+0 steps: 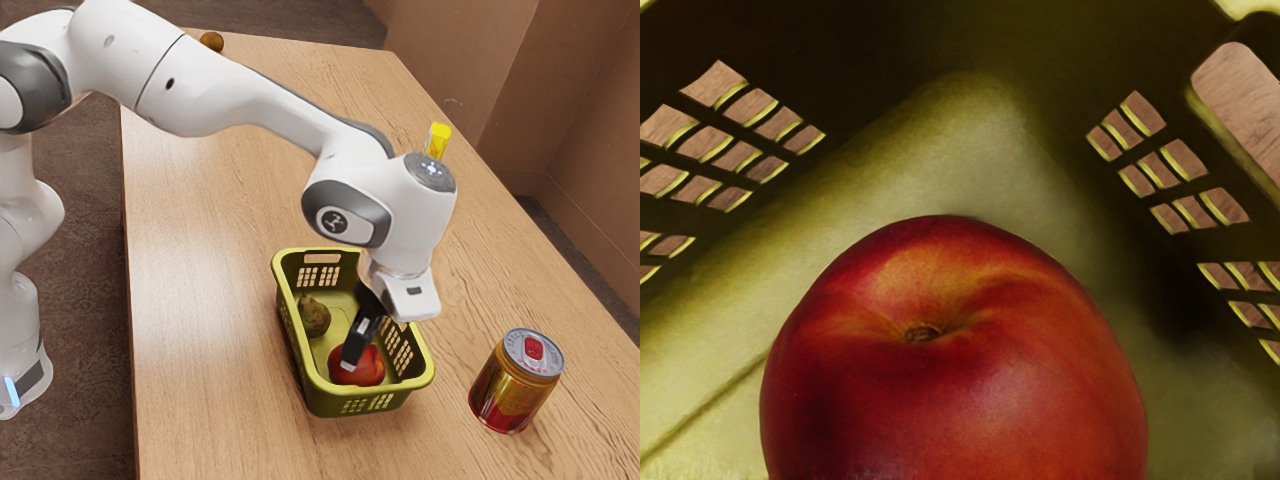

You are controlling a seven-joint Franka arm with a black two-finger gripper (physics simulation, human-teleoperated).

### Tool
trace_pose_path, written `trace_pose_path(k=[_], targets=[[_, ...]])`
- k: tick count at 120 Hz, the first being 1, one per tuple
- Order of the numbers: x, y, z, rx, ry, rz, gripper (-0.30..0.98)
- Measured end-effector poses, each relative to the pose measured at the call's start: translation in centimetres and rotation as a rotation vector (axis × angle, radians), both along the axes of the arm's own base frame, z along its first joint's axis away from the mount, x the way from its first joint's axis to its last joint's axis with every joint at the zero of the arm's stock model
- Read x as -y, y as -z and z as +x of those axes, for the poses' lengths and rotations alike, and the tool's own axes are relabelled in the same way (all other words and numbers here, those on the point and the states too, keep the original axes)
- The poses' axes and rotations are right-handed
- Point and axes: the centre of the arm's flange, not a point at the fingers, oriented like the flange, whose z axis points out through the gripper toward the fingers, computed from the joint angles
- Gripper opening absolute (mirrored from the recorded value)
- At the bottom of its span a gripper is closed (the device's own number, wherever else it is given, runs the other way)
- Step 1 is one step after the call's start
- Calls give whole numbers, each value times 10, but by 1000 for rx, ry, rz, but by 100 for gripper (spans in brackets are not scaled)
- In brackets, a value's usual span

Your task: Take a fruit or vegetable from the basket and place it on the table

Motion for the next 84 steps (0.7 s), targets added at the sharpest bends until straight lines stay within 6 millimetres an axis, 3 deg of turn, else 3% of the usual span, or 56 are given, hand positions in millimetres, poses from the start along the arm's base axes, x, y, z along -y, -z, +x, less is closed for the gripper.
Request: trace_pose_path(k=[20, 60, 84], targets=[[-2, 17, 10, -6, -12, 8, 69], [-16, 18, 18, 3, -37, 6, 69], [-20, 37, 25, -3, -47, 13, 69]])
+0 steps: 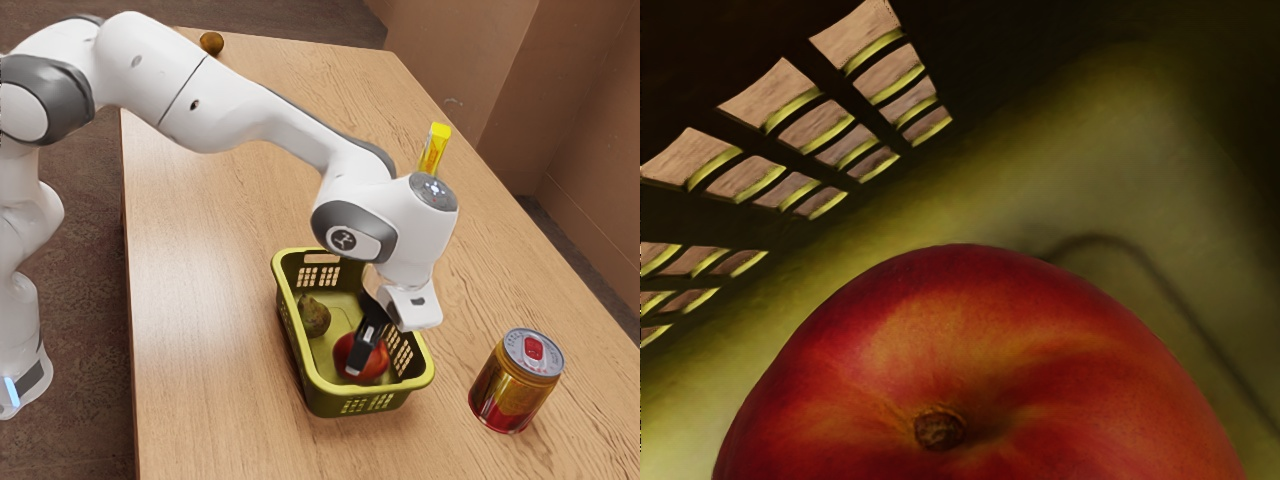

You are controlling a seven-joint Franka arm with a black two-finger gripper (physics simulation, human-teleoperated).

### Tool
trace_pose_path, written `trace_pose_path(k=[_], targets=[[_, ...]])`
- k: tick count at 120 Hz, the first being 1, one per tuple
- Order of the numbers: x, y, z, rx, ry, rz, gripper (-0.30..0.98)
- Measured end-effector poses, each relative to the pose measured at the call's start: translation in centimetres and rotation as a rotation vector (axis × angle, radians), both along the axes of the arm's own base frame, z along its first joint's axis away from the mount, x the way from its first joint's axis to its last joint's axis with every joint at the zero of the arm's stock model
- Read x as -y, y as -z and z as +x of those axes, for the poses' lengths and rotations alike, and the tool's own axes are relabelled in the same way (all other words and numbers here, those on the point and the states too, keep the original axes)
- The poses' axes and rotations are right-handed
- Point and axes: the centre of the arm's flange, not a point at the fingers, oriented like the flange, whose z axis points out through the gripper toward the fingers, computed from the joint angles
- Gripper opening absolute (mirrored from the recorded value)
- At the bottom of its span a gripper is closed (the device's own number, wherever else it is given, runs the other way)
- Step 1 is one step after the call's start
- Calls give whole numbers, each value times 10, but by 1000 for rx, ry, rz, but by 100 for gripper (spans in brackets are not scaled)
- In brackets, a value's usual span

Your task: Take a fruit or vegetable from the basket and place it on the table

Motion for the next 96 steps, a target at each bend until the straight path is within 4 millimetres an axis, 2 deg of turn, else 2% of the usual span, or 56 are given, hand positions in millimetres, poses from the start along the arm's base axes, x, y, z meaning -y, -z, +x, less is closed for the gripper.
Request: trace_pose_path(k=[18, 50, 56, 59, 66, 82, 96], targets=[[-6, 13, 8, -7, -15, 1, 67], [-11, 19, 11, -6, -26, 6, 46], [-13, 17, 12, 0, -31, 5, 36], [-14, 11, 11, 10, -33, 2, 31], [-18, -10, 7, 43, -35, -11, 28], [-29, -64, -24, 115, -25, -56, 26], [-31, -101, -28, 184, -14, -64, 24]])
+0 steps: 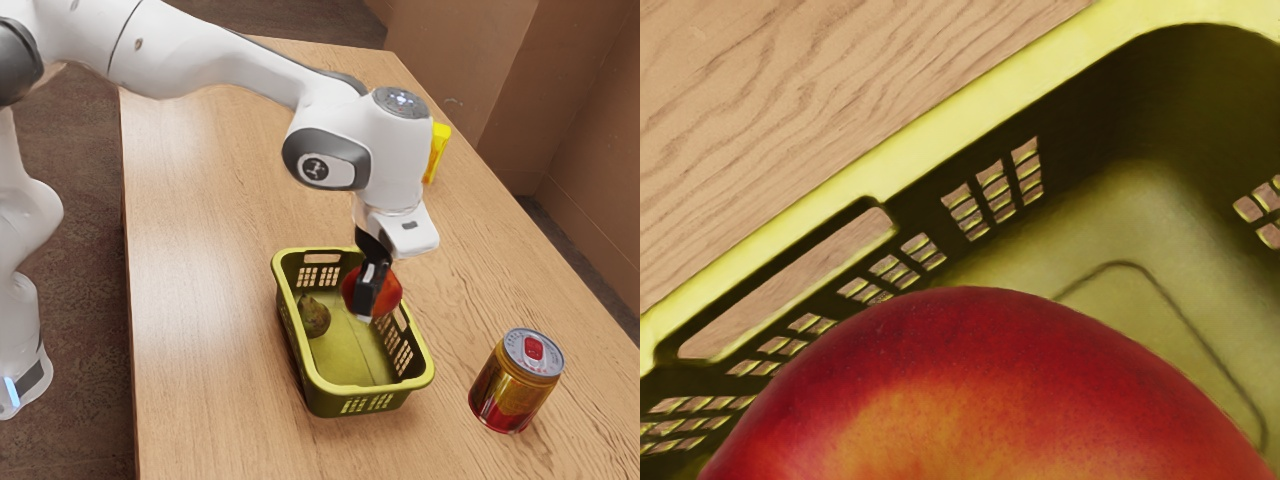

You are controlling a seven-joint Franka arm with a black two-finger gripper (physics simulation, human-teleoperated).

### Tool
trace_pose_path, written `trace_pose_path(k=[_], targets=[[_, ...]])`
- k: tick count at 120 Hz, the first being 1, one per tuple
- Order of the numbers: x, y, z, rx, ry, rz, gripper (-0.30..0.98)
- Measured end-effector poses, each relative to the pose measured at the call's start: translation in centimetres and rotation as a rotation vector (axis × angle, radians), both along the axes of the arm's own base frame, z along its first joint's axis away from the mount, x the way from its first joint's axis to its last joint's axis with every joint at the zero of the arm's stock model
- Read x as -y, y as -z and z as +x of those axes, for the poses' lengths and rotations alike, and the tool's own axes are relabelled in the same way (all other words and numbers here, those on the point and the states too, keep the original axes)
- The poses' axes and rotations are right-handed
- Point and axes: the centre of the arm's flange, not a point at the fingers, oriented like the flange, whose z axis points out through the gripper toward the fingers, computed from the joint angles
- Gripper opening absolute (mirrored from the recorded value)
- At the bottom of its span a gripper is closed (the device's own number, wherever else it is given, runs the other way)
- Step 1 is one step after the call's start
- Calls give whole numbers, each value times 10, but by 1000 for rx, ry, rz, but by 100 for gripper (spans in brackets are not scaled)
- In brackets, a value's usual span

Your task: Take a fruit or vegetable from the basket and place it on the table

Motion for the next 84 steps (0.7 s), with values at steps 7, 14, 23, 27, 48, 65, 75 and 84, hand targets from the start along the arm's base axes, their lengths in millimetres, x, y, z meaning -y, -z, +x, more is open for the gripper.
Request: trace_pose_path(k=[7, 14, 23, 27, 48, 65, 75, 84], targets=[[-5, -13, 4, 27, -8, -3, 25], [-13, -26, 11, 53, -24, -7, 25], [-19, -41, 17, 81, -37, -12, 25], [-21, -46, 19, 93, -41, -15, 25], [-18, -66, 51, 148, -58, -10, 25], [-26, -61, 105, 183, -105, 19, 25], [-42, -51, 136, 195, -144, 34, 25], [-59, -41, 157, 198, -176, 45, 25]])
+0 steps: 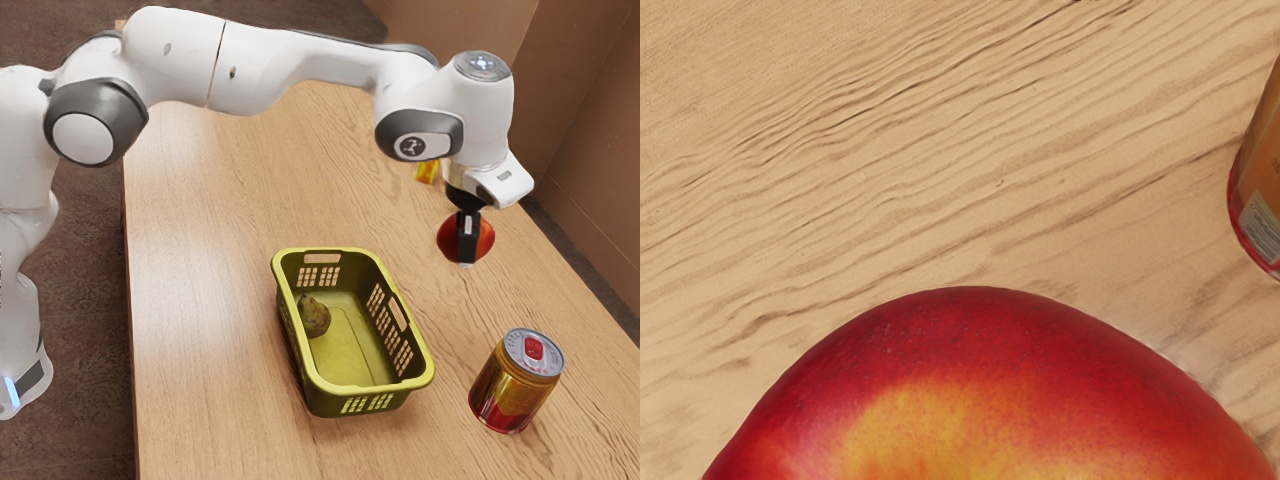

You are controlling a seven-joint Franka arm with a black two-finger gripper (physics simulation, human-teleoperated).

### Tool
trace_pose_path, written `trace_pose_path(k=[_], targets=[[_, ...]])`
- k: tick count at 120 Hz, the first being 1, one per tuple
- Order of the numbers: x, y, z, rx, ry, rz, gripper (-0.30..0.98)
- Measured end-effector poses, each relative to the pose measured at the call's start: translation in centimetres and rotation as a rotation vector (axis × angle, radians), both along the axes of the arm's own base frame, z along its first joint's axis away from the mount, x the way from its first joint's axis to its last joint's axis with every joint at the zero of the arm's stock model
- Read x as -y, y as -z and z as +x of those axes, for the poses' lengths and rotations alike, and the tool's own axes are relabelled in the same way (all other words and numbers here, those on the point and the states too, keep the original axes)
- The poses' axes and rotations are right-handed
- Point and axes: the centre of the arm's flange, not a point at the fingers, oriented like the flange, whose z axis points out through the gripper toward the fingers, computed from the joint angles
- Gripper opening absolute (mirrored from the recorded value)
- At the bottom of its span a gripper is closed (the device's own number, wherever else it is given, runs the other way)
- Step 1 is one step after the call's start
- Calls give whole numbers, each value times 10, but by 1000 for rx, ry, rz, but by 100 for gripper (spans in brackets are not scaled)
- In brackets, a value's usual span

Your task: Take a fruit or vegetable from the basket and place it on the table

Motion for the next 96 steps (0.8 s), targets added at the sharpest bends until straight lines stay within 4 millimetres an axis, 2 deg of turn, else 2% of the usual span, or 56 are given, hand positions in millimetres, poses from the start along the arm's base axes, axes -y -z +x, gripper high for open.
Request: trace_pose_path(k=[18, 35, 43, 51, 96], targets=[[-25, 24, 19, -23, -40, 13, 25], [-38, 34, 29, -29, -59, 19, 25], [-38, 33, 29, -28, -57, 16, 41], [-39, 31, 28, -28, -55, 12, 49], [-46, 36, 30, -49, -38, -19, 66]])
